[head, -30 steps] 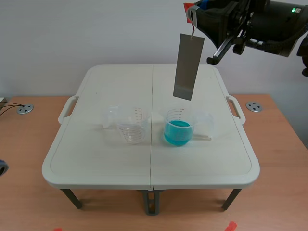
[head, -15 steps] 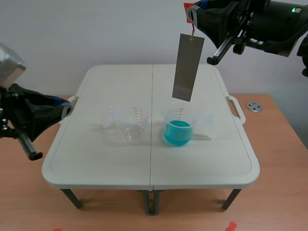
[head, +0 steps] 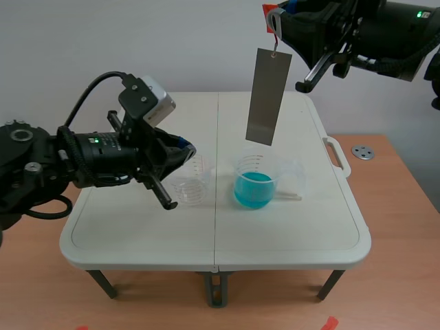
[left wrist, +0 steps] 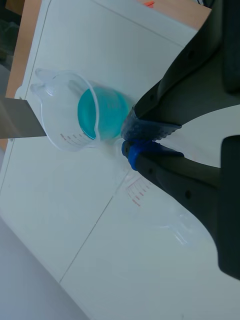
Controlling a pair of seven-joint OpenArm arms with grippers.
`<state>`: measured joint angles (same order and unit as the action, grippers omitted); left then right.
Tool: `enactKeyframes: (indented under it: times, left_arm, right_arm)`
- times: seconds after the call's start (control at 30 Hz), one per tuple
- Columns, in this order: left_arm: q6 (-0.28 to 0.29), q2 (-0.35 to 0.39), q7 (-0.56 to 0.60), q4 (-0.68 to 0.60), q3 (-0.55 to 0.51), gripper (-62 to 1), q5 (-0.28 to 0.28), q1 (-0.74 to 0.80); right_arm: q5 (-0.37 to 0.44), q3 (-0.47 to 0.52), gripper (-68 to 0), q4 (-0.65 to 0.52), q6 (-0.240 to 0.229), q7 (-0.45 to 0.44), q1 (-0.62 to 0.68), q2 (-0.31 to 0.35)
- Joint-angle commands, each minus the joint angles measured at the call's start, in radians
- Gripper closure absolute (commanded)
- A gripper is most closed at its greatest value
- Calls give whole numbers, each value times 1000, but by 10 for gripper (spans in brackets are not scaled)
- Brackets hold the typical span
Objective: Hold the metal plate by the orange handle, dip it into the blue solution, take it out and point at it, then put the plate back in the beaker on the left.
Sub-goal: 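Raise the plate and point at it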
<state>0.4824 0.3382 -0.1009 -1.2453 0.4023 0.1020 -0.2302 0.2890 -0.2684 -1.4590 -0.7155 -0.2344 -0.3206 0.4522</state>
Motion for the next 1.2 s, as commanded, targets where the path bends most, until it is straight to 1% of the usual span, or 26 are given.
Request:
enactKeyframes:
  times: [0.0,0.07,0.2,0.23,0.43,0.6,0.73,1.07,1.17]
  left_arm:
    - [0,-22,14,10,-5,-19,-3,-25]
    - [-5,-56,22,53,2,-18,-24,-58]
    - [-48,-119,29,138,3,-18,-78,-114]
    - [-51,-132,34,160,3,-19,-93,-126]
    - [-50,-192,87,258,3,-18,-174,-174]
    - [-51,-225,130,311,3,-18,-220,-198]
    - [-51,-238,173,325,3,-18,-227,-203]
    - [-38,-273,192,325,4,-18,-227,-203]
    - [-38,-277,191,325,18,-18,-227,-203]
  right_arm:
    - [18,15,-15,-18,3,-18,-23,10]
    - [18,15,-15,-18,3,-18,-23,10]
    - [18,15,-15,-18,3,-16,-23,10]
    - [18,15,-15,-18,3,-14,-23,10]
    - [18,15,-15,-18,3,-14,-23,10]
    - [18,15,-15,-18,3,-14,-23,10]
    - [18,15,-15,-18,3,-14,-23,10]
    - [18,15,-15,-18,3,-14,-23,10]
    - [18,15,-15,-18,3,-14,-23,10]
